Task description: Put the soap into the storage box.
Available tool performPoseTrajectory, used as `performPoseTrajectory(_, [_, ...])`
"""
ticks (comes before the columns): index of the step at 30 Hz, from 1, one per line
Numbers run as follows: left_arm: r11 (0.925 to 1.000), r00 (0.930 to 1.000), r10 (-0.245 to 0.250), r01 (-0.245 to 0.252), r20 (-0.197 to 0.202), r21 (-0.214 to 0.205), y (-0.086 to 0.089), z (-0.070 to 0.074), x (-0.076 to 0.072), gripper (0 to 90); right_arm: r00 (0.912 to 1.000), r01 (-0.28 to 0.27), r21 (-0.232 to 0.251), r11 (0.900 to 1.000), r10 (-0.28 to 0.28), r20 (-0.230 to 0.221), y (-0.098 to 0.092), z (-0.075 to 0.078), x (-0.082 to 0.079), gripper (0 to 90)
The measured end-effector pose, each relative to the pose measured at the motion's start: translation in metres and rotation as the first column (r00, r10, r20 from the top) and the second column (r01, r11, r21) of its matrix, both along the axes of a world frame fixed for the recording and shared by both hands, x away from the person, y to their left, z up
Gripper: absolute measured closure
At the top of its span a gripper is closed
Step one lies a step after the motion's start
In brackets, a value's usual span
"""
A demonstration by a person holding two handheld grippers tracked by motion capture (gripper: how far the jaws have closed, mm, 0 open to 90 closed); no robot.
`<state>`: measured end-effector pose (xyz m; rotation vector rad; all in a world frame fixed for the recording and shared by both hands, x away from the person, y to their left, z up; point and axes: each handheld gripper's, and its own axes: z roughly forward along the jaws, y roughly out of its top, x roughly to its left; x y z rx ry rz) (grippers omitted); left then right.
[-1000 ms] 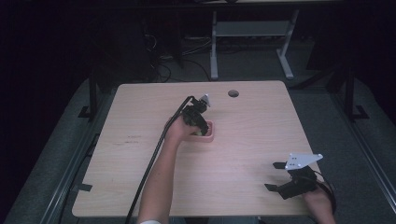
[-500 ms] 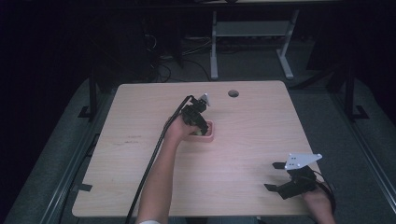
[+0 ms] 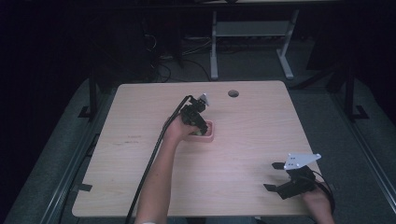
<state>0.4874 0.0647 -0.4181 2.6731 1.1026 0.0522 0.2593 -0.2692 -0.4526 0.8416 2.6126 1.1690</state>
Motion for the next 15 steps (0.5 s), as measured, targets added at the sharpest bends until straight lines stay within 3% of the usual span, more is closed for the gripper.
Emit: performPoseTrajectory(15, [0.9999,0.9996,-0.011,0.011,0.024,-0.006,0.0050,0.0099,-0.0037,22.5,1.0000,-0.003,-0.006,1.0000,0.003,0.001,0.0006,-0.0010,0.0008,13.8])
